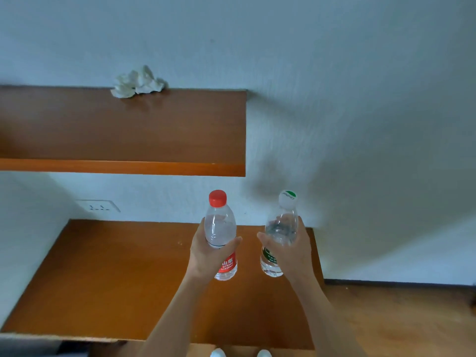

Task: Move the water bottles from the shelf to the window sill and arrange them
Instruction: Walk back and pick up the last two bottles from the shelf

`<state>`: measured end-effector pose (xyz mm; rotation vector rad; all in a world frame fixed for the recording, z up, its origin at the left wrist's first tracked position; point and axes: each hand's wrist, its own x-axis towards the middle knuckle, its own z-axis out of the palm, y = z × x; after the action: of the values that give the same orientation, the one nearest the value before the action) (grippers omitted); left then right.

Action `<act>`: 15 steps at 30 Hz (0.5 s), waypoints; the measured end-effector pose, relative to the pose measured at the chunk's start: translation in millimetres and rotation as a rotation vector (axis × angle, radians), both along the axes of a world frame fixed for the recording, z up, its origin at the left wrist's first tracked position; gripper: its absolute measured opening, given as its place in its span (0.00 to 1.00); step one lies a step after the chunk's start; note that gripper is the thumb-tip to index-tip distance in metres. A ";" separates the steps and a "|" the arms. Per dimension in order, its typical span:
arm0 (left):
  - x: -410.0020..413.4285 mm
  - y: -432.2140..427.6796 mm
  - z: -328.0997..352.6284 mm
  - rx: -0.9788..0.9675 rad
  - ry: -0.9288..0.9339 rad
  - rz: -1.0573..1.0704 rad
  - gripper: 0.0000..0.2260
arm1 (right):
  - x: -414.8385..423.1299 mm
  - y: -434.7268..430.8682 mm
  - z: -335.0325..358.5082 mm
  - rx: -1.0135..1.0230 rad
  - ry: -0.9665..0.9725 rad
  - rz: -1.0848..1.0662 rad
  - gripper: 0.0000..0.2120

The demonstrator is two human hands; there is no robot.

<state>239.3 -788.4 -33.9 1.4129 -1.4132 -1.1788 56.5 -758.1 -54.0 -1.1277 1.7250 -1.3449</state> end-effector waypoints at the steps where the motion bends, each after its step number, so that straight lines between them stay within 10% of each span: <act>1: 8.3 2.0 0.5 -0.005 0.010 0.019 0.25 | 5.2 -0.3 -0.3 0.008 -0.001 0.020 0.34; 15: 108.2 90.6 11.5 -0.113 -0.020 0.574 0.28 | 109.8 -14.2 19.2 -0.029 0.026 0.640 0.30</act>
<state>347.6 -697.7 -22.5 1.6043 -0.9667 -0.7050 166.2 -772.3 -34.8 -1.5458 1.1997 -0.9531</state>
